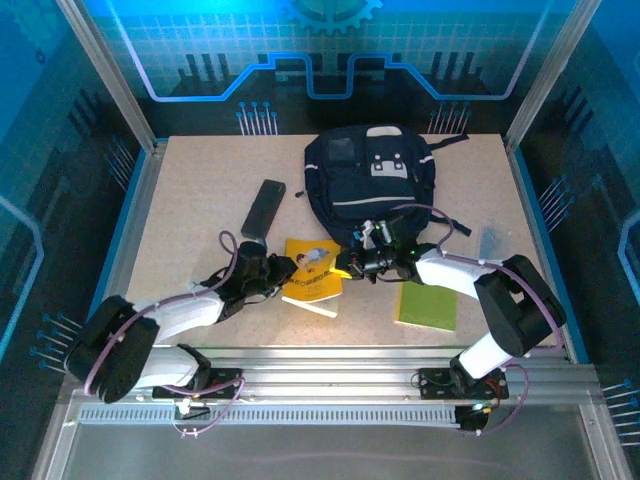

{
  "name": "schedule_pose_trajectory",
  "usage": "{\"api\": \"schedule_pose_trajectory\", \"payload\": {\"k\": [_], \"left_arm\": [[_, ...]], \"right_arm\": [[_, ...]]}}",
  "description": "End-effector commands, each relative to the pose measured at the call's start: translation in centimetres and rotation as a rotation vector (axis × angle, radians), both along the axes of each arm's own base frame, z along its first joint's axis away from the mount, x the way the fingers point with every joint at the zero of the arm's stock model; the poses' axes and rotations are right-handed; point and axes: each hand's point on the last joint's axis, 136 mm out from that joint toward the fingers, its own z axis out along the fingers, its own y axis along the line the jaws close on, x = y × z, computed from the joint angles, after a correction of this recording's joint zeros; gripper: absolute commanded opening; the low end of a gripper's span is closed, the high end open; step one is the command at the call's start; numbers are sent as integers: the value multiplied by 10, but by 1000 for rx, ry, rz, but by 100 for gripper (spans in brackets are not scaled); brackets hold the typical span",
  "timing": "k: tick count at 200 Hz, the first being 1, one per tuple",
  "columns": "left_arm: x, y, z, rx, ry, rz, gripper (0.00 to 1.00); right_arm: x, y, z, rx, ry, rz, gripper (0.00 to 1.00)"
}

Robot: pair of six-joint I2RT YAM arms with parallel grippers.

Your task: Pack books, pencil case, and school supplies into a backpack

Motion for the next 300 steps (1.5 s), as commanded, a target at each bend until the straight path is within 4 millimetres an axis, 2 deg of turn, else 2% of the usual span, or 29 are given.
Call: {"api": "schedule_pose_trajectory", "payload": {"k": [1,10,19,43,62,64,69,88,110,138,154,165,208,212,250,266,278,300], "left_arm": [[5,2,39,6,-111,-1,0],[5,9,49,45,-135,14,0],[7,18,57,94,-157,32,0],[19,43,79,179,-209,110,0],[36,58,94,187,-257,192,0],[39,59,97,185,-266,201,0],[44,62,101,186,-283,223,0],[68,68,123,186,-352,302,0],[95,66,138,145,-398,370,0],[122,60,145,85,-406,440,0],[133,60,148,51,-413,482,0],[139,57,148,34,-413,499,0],[141,47,151,-44,-418,549,0],[140,47,151,-49,-422,554,0],[131,46,154,-86,-444,616,0],[130,44,152,-133,-440,625,0],[129,39,151,-161,-432,611,0],[123,35,149,-169,-414,598,0]], "right_arm": [[6,-1,13,-32,-80,3,21],[5,-6,13,-65,-75,-7,51],[5,-10,15,-98,-82,-17,71],[3,-21,22,-188,-109,-35,100],[1,-22,25,-210,-117,-33,100],[5,-18,35,-196,-136,-36,100],[7,-15,40,-185,-145,-37,100],[8,2,49,-146,-165,-40,100],[13,25,59,-80,-178,-69,100],[26,51,80,79,-162,-185,100],[36,59,96,156,-163,-251,100],[40,59,96,163,-143,-291,100],[61,55,108,246,-81,-461,100],[60,52,98,234,-66,-474,100],[68,63,103,317,-23,-508,100],[70,67,94,315,7,-513,100],[77,68,94,351,9,-533,100],[89,67,92,383,2,-566,92]]}}
